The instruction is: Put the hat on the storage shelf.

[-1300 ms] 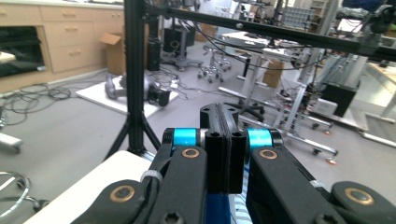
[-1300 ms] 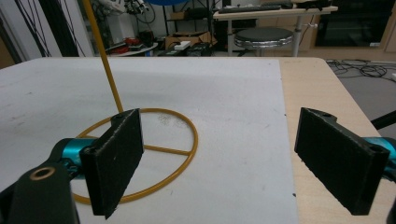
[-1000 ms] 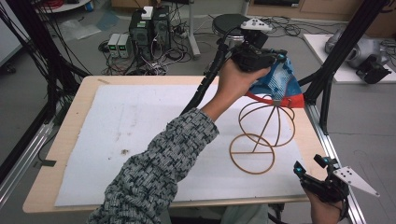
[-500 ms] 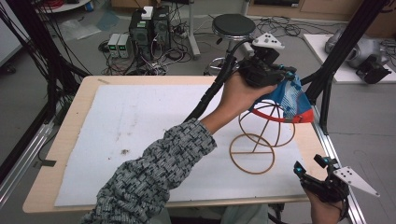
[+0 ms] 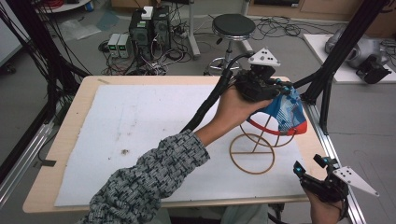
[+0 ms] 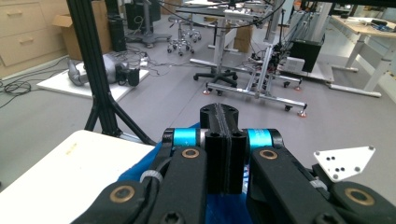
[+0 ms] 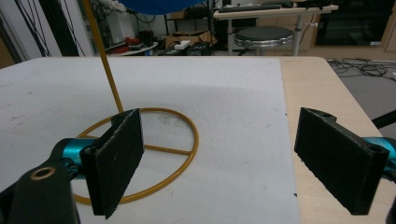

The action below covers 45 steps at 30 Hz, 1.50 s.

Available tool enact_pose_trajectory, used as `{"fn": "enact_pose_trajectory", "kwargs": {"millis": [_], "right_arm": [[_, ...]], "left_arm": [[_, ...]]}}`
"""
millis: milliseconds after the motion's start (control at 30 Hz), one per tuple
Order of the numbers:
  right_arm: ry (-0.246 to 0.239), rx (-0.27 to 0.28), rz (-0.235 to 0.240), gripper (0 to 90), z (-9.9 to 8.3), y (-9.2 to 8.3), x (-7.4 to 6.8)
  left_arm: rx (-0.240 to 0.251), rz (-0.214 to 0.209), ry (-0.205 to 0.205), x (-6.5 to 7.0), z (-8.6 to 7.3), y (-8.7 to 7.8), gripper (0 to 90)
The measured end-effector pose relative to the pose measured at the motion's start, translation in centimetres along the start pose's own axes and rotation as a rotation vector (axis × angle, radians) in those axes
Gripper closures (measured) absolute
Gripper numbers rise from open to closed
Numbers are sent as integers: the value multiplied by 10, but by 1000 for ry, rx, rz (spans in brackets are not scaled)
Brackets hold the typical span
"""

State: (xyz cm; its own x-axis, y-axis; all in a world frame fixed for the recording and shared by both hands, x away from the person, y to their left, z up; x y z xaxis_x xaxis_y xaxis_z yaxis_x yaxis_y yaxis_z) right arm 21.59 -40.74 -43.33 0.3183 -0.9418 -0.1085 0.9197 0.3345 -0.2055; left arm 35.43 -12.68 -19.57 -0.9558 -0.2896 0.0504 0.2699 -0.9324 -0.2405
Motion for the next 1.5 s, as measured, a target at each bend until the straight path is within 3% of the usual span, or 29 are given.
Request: {"fn": "enact_pose_trajectory", "kwargs": {"millis": [267,667,1033,1333,1500], "right_arm": [[1,-1,-2,148,0,0,0],[4,2,-2,148,0,0,0],[-1,0,-1,148,0,0,0],[-1,-3,1,148,0,0,0],[-3,-1,3,148,0,2,0]], "left_arm": [[-3,-27,-2,9,-12,0,894],[-11,-26,15,19,-33,-1,894],[8,4,76,20,-48,-8,894],[44,22,109,20,-60,-8,894],[90,20,118,18,-66,-7,891]]}}
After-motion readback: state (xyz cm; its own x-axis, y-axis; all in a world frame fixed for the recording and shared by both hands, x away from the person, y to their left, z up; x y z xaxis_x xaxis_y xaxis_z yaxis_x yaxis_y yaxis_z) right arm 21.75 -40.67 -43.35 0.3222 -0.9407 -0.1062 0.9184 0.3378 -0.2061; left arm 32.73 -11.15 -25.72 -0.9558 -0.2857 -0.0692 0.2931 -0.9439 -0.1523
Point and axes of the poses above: each handheld gripper's, and its own axes: y roughly forward along the jaws, z roughly out of its top, x roughly to its right, the point moved 1 cm from there along y, roughly forward along the jaws
